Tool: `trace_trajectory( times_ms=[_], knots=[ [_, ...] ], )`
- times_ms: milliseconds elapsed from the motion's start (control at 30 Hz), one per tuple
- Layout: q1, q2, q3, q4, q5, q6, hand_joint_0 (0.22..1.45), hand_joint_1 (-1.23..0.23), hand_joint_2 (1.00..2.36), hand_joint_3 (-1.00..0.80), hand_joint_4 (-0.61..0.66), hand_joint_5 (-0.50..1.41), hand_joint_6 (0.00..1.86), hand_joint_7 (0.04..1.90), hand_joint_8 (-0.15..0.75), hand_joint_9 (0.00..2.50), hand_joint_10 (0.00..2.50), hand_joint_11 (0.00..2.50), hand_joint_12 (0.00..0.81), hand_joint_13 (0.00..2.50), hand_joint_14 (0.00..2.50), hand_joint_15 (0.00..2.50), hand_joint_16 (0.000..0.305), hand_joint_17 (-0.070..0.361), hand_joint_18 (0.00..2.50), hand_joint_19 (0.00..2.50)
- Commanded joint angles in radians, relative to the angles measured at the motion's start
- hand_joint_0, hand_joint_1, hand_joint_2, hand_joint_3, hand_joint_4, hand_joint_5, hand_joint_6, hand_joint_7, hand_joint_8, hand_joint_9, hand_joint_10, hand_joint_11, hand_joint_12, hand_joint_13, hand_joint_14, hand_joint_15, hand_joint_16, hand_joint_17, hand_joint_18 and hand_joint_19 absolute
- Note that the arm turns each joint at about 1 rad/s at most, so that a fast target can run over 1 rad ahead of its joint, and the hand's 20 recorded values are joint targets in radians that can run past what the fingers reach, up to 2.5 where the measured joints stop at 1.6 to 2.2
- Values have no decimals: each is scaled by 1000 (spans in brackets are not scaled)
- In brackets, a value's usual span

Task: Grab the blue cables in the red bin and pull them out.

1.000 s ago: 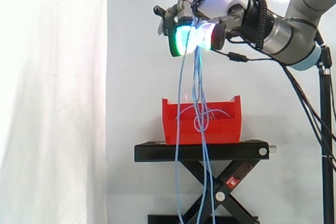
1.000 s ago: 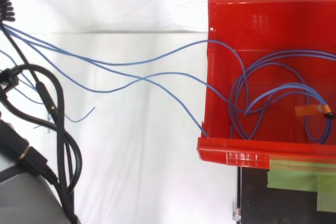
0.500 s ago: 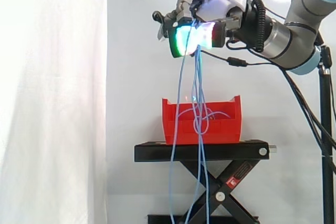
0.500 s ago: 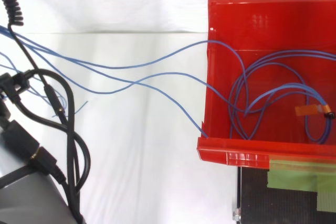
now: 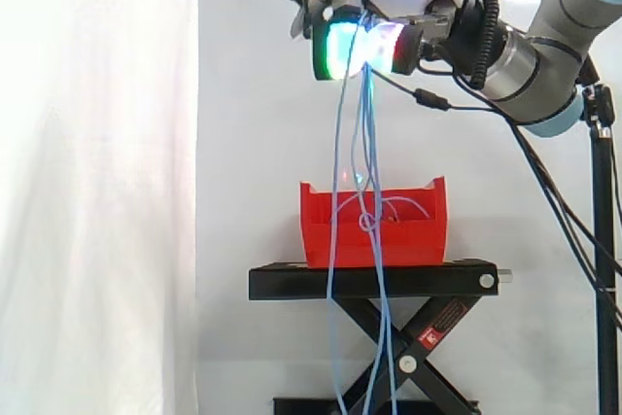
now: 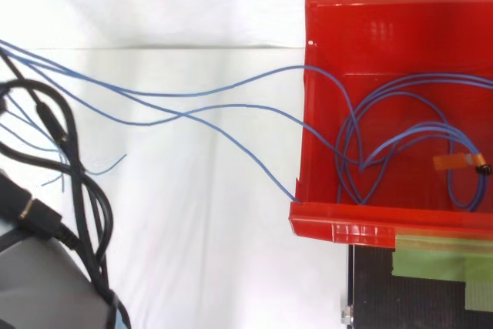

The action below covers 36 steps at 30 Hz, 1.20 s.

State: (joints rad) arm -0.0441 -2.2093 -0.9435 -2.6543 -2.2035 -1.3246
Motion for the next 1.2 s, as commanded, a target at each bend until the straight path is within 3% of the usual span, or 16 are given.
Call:
trace_trajectory(
  times_ms=[0, 100, 267, 433, 600, 700, 733, 767, 800, 967, 1100, 1167],
  knots=[
    [-2, 0, 0, 56, -87, -55, 959, -883, 1000, -1000, 24, 440, 1251, 411, 188, 1018, 1037, 1560, 282, 1364, 9, 1577, 44, 98, 787, 675],
    [-2, -1, 0, 93, -137, -81, 960, -883, 1000, -1000, 23, 440, 1249, 413, 189, 1021, 1031, 1553, 283, 1360, 10, 1578, 44, 98, 786, 675],
    [-2, 0, 0, 132, -162, -110, 960, -884, 1000, -1000, 18, 442, 1245, 416, 182, 1020, 1023, 1575, 283, 1366, 9, 1569, 44, 99, 785, 677],
    [-3, 0, 0, 137, -165, -141, 960, -884, 1000, -1000, 16, 445, 1239, 412, 180, 1023, 1021, 1560, 286, 1361, 9, 1574, 44, 98, 785, 678],
    [-3, 0, 0, 131, -142, -120, 960, -884, 1000, -1000, 19, 449, 1231, 411, 188, 1025, 1018, 1548, 278, 1361, 10, 1569, 44, 98, 783, 678],
    [-3, 0, 0, 90, -97, -72, 958, -884, 1000, -1000, 18, 451, 1225, 414, 189, 1026, 1011, 1572, 285, 1362, 10, 1576, 44, 98, 781, 678],
    [3, 0, -1, -53, 44, 64, 957, -884, 1000, -1000, 19, 451, 1222, 424, 181, 1027, 1007, 1571, 282, 1359, 9, 1571, 43, 98, 781, 688],
    [4, 0, -1, -70, 65, 77, 956, -885, 1000, -1000, 20, 451, 1223, 416, 181, 1026, 1007, 1573, 282, 1359, 9, 1570, 43, 98, 781, 686],
    [6, 0, -1, -113, 113, 104, 956, -884, 1000, -1000, 25, 454, 1217, 418, 180, 1028, 1009, 1557, 281, 1358, 10, 1573, 43, 98, 781, 686],
    [6, 0, -1, -211, 153, 144, 954, -884, 1000, -1000, 20, 457, 1211, 418, 183, 1029, 1000, 1574, 278, 1355, 9, 1581, 43, 98, 777, 687],
    [10, 0, -1, -282, 165, 201, 952, -884, 1000, -1000, 29, 466, 1186, 415, 184, 1034, 973, 1584, 280, 1354, 9, 1581, 43, 97, 775, 688],
    [15, 0, -1, -320, 186, 252, 950, -884, 1000, -1000, 28, 467, 1183, 418, 185, 1037, 971, 1575, 281, 1354, 10, 1577, 43, 98, 775, 680]
  ],
)
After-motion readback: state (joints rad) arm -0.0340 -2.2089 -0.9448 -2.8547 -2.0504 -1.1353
